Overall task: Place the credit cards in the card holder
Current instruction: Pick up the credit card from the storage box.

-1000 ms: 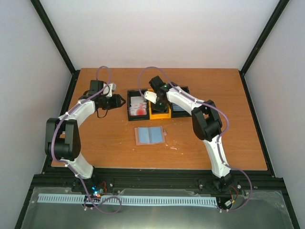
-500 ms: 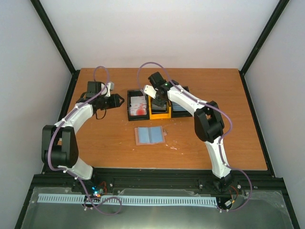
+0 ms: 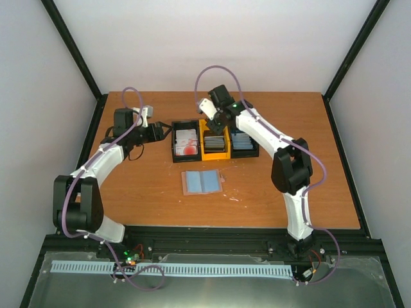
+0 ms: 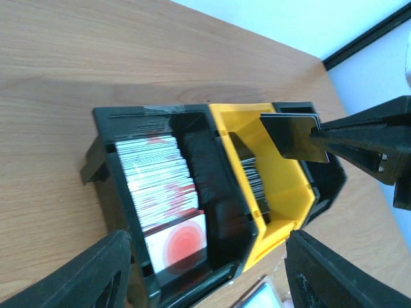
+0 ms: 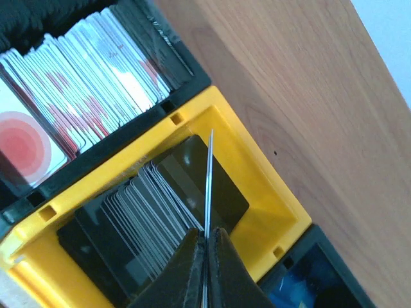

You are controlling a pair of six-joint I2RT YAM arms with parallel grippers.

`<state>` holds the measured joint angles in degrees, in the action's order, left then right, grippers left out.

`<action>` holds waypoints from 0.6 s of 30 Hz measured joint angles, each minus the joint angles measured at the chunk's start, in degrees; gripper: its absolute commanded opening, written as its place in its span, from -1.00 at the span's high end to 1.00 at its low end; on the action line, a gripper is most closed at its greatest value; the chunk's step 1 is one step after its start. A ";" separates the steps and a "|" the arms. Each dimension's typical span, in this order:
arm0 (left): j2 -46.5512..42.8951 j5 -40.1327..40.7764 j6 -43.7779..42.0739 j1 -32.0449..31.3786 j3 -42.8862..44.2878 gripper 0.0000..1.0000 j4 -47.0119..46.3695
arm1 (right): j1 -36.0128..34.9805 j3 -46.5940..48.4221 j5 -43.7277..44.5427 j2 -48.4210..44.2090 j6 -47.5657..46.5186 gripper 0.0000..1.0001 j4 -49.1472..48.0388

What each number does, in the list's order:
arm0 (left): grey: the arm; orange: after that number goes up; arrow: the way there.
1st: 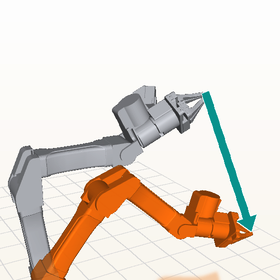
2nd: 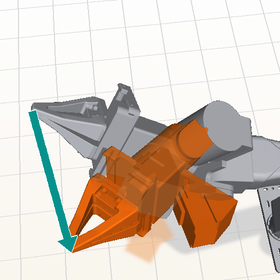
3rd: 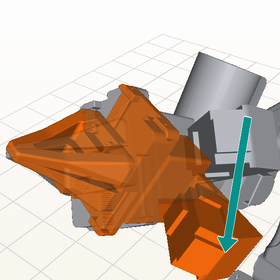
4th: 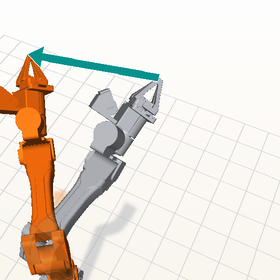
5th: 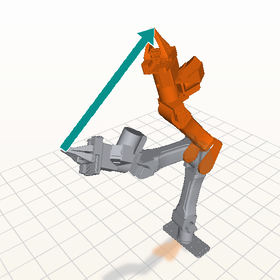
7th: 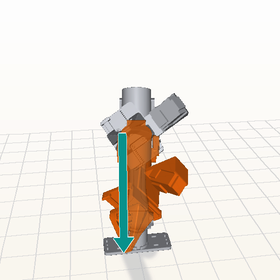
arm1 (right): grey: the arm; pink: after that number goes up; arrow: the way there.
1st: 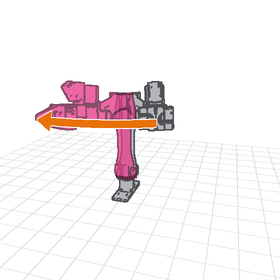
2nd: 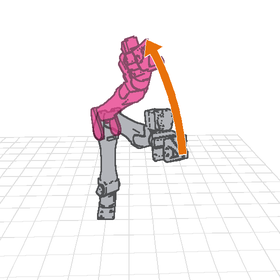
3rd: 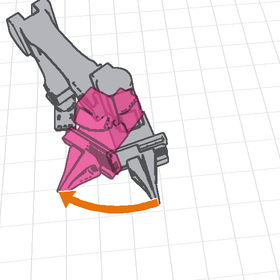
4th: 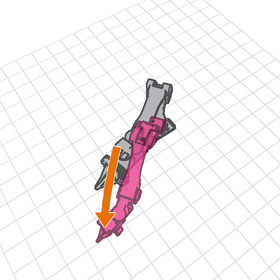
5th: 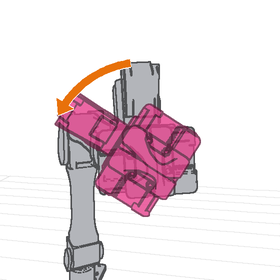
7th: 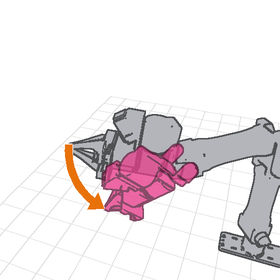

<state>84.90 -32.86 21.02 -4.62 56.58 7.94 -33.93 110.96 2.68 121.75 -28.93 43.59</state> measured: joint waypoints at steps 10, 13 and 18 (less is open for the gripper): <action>6.21 -12.96 2.97 -0.02 2.27 -0.55 -7.26 | 8.35 -3.98 -17.70 -3.76 19.78 0.94 -0.17; 9.27 -16.33 4.24 -0.37 4.07 -0.66 -9.75 | 11.78 -8.39 -25.70 -5.31 27.52 0.94 -3.26; 14.60 -18.93 6.05 -3.48 9.18 -0.70 -11.45 | 15.74 -16.20 -34.91 -8.13 41.27 0.94 -9.73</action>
<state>99.50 -51.79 27.07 -8.10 65.76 -3.51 -18.20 94.76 -32.23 113.62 12.34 33.87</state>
